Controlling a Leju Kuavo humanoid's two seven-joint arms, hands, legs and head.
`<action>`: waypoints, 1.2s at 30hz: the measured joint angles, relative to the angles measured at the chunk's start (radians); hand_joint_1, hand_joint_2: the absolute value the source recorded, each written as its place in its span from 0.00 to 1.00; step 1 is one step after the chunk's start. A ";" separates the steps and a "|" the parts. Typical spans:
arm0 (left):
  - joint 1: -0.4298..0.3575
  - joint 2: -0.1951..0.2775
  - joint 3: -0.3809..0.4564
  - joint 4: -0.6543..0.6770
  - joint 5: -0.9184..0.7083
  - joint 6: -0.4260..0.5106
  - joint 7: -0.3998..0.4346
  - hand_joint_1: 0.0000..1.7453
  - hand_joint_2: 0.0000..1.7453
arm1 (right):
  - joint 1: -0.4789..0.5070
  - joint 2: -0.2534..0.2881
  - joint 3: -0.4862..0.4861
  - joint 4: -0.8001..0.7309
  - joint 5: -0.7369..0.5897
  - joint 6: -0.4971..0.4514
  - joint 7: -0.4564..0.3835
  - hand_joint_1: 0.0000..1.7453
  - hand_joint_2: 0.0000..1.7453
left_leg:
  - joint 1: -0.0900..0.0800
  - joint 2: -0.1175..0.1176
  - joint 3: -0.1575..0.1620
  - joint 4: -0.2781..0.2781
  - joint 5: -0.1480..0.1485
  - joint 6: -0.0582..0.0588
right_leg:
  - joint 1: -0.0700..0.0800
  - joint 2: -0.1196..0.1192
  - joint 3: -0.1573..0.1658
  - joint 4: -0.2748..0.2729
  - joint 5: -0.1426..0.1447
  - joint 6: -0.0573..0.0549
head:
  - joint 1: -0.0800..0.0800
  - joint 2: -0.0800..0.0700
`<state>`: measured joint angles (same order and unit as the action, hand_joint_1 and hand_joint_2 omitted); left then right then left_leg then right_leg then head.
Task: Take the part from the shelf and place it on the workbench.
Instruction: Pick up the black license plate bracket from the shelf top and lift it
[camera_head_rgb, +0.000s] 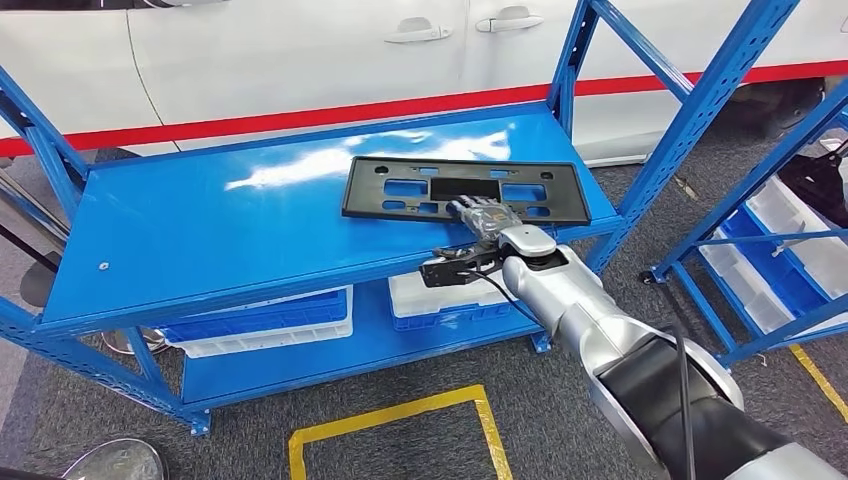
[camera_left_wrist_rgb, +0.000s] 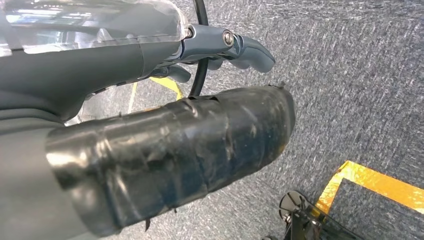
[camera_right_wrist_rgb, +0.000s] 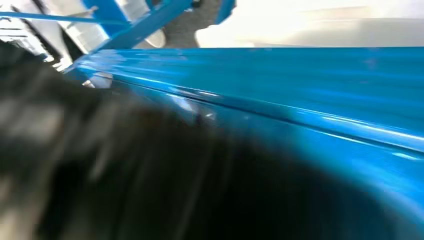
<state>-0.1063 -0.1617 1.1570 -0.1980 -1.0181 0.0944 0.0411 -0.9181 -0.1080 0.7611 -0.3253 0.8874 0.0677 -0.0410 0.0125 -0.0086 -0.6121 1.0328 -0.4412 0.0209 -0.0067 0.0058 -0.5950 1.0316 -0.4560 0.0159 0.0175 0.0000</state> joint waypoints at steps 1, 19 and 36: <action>0.000 0.000 0.000 0.000 0.000 0.000 0.002 0.00 0.00 | -0.004 -0.005 -0.002 0.002 0.005 0.000 0.003 0.00 1.00 | 0.000 0.000 0.000 0.000 0.000 0.000 | 0.000 0.000 0.000 0.000 0.000 0.000 | 0.000 0.000; 0.000 0.000 0.000 0.000 0.000 0.001 0.013 0.00 0.00 | -0.075 -0.033 -0.012 0.009 0.063 0.003 -0.017 0.00 0.50 | 0.000 0.000 -0.001 0.000 0.000 0.000 | 0.000 0.000 -0.001 0.000 0.000 0.001 | 0.000 0.000; -0.001 0.000 0.006 0.000 -0.016 0.001 0.003 0.00 0.00 | -0.082 -0.029 -0.048 0.009 0.116 -0.003 0.000 0.00 0.50 | 0.000 0.000 -0.001 0.000 0.000 0.000 | 0.000 0.000 -0.001 0.000 0.000 0.001 | 0.000 0.000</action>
<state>-0.1076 -0.1617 1.1625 -0.1980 -1.0345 0.0957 0.0443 -0.9997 -0.1373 0.7134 -0.3159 1.0036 0.0650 -0.0413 0.0123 -0.0086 -0.6134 1.0331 -0.4412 0.0211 -0.0066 0.0060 -0.5961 1.0316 -0.4556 0.0166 0.0175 0.0000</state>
